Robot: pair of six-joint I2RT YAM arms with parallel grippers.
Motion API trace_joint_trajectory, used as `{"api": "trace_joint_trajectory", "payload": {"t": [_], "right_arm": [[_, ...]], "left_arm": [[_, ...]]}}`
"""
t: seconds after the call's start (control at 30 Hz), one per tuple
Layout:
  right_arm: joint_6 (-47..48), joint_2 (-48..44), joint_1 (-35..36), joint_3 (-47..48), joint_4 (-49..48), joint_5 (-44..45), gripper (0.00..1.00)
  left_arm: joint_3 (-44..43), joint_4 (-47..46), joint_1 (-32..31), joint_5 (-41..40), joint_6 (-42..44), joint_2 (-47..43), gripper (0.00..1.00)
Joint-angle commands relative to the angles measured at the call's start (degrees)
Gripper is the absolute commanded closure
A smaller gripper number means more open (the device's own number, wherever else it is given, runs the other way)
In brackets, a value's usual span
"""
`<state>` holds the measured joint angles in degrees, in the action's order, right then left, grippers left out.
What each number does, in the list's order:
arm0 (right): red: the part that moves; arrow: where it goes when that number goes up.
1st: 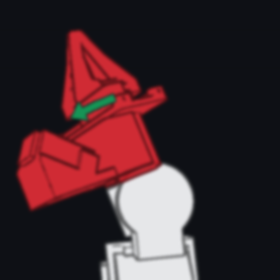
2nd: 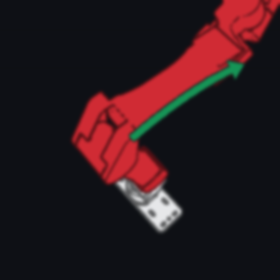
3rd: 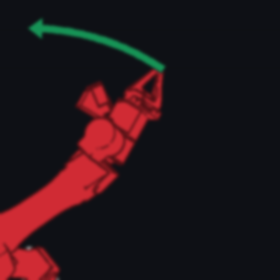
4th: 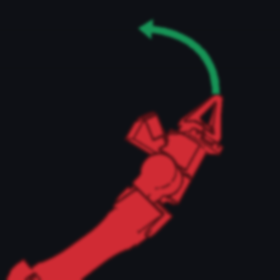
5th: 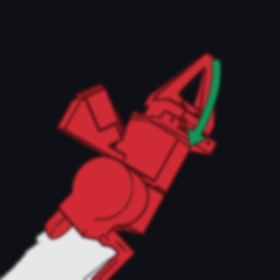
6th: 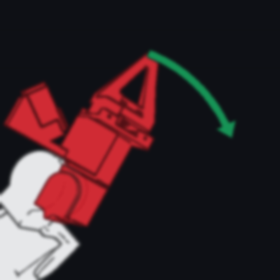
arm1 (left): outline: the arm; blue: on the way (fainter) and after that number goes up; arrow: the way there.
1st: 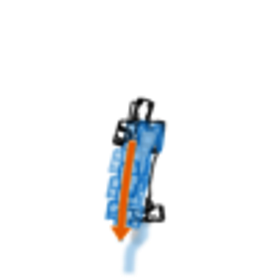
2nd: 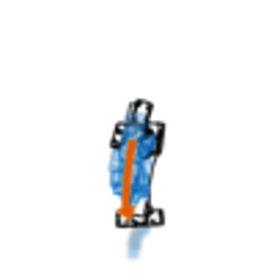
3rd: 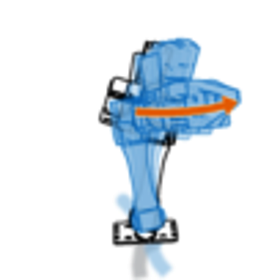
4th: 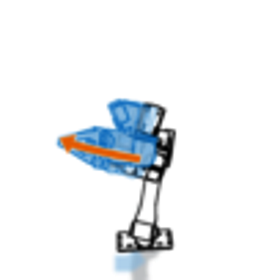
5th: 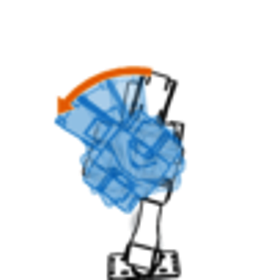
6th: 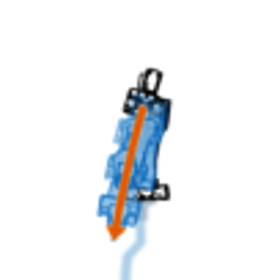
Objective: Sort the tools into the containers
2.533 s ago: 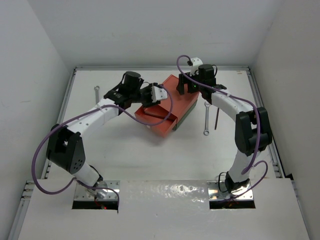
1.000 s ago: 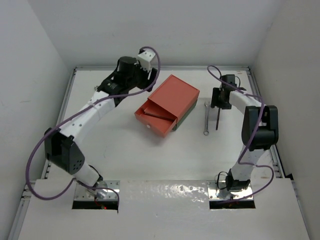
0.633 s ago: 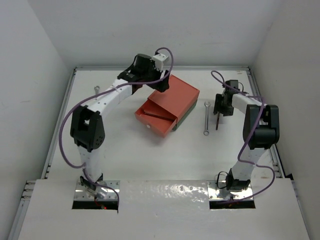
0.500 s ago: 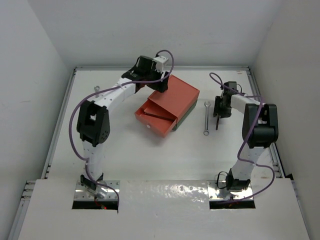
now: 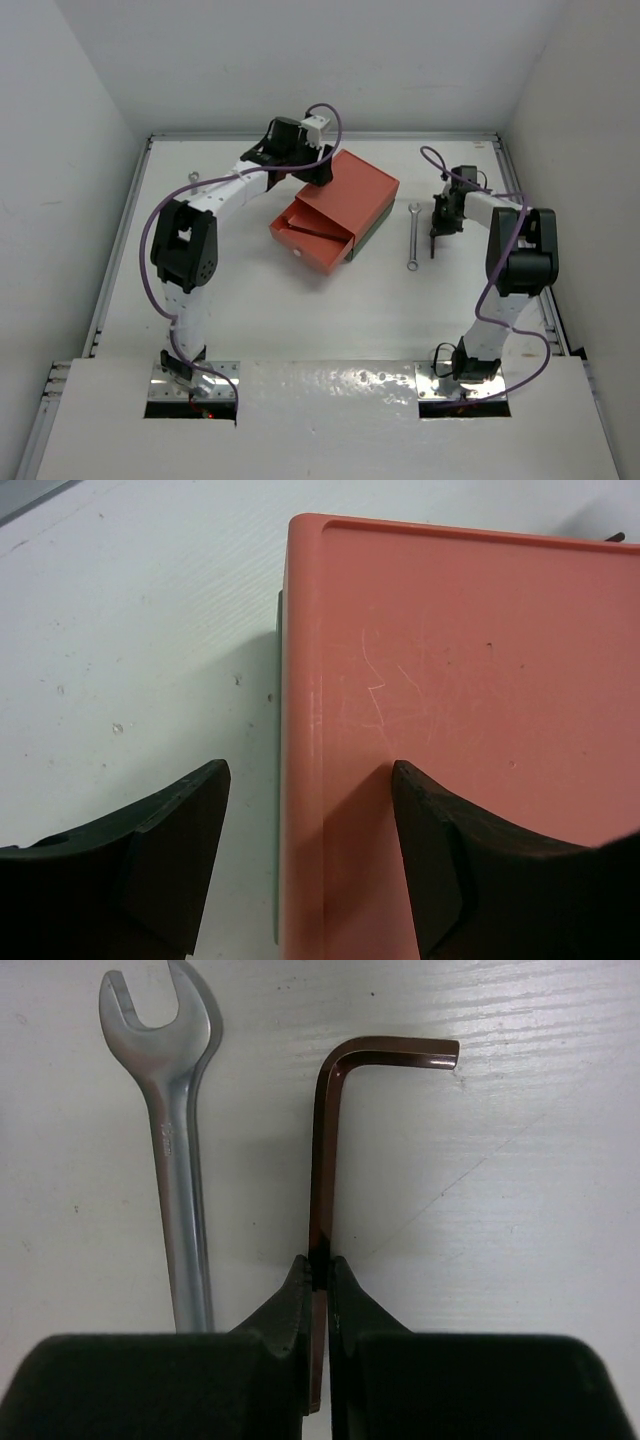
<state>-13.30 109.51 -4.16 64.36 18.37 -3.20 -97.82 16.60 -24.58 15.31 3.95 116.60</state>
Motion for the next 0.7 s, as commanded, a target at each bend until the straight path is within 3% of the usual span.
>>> {"api": "trace_joint_trajectory", "payload": {"t": [0.0,0.47,0.67], "right_arm": [[3.71,-2.37,0.03,-1.52,0.17,-0.58,1.0],[11.18,-25.48,3.28,-4.07,-1.93,-5.93,1.0],[20.77,-35.42,21.01,-4.59,-9.48,-13.57,1.0]], "left_arm": [[1.93,1.42,0.23,0.16,-1.13,-1.2,0.38],[0.97,0.98,0.32,-0.55,0.19,-1.63,0.38],[0.7,0.28,0.32,0.16,-0.25,-1.63,0.38]]}}
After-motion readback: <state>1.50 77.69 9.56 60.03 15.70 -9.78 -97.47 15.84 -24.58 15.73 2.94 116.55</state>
